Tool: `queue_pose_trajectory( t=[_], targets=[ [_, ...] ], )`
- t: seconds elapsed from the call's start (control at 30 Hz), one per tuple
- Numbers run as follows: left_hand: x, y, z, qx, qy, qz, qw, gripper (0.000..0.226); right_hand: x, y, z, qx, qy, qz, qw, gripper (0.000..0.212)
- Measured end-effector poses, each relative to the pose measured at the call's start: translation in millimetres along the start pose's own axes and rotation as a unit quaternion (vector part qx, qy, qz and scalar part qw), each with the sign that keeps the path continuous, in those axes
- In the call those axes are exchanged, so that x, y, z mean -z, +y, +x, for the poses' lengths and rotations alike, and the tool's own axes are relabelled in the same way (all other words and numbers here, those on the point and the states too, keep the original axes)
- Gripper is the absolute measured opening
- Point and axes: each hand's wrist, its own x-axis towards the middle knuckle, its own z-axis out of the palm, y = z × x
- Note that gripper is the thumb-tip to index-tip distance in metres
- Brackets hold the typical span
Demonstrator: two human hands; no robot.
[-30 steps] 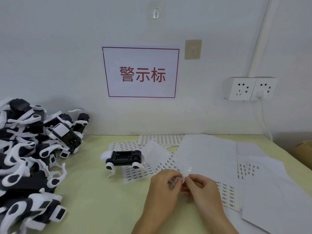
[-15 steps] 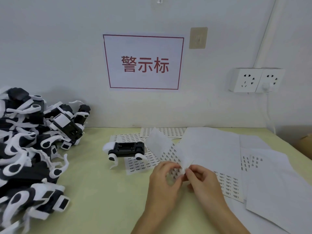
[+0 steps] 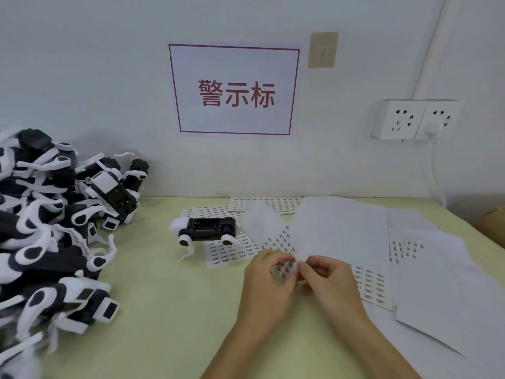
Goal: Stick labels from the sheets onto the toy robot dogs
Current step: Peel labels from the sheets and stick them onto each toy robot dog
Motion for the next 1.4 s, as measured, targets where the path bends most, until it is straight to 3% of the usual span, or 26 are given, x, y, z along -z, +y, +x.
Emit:
queue_pose_trajectory(
  t=[0.3, 0.9, 1.4],
  targets=[
    [-3, 2, -1, 0.007, 0.015, -0.018, 1.0, 0.005, -3, 4, -3, 0.02, 0.007, -0.023, 0.999, 0.024],
    [10, -11, 5, -0.07, -0.001, 0.114, 0.991, 0.011, -25, 14, 5, 0.128, 0.022, -0.125, 0.984, 0.021],
    [9, -14, 14, 0.028, -0.017, -0.036, 0.999, 0.008, -18, 22, 12, 0.076, 0.008, -0.059, 0.995, 0.022]
  ],
)
